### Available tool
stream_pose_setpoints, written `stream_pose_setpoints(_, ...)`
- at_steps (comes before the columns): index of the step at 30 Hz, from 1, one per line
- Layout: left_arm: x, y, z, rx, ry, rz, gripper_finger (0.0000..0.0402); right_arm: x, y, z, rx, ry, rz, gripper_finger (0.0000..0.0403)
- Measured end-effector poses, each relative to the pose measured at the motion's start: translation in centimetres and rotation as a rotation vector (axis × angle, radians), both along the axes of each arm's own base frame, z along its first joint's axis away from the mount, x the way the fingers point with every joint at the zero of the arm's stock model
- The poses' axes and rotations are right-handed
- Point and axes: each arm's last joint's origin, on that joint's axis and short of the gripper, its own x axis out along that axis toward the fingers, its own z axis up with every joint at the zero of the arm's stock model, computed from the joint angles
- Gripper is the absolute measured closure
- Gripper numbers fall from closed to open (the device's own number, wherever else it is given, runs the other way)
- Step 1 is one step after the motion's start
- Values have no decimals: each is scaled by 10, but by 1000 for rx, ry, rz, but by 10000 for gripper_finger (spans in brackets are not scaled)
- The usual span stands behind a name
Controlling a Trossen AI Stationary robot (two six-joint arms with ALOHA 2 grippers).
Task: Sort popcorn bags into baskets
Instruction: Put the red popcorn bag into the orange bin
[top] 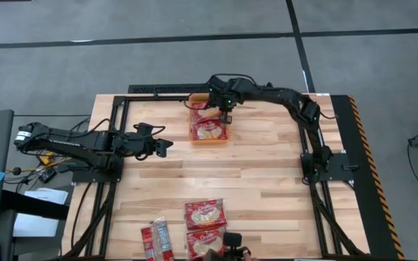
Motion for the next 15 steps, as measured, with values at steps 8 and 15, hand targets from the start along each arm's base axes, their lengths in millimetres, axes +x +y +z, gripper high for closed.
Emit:
stream_pose_setpoints(8,0,0,0,-1,-1,1,206,9,10,2,-47,-20,12,388)
stream_pose_setpoints(15,0,0,0,-1,-1,1,206,0,-5,4,-75,-16,-90,388)
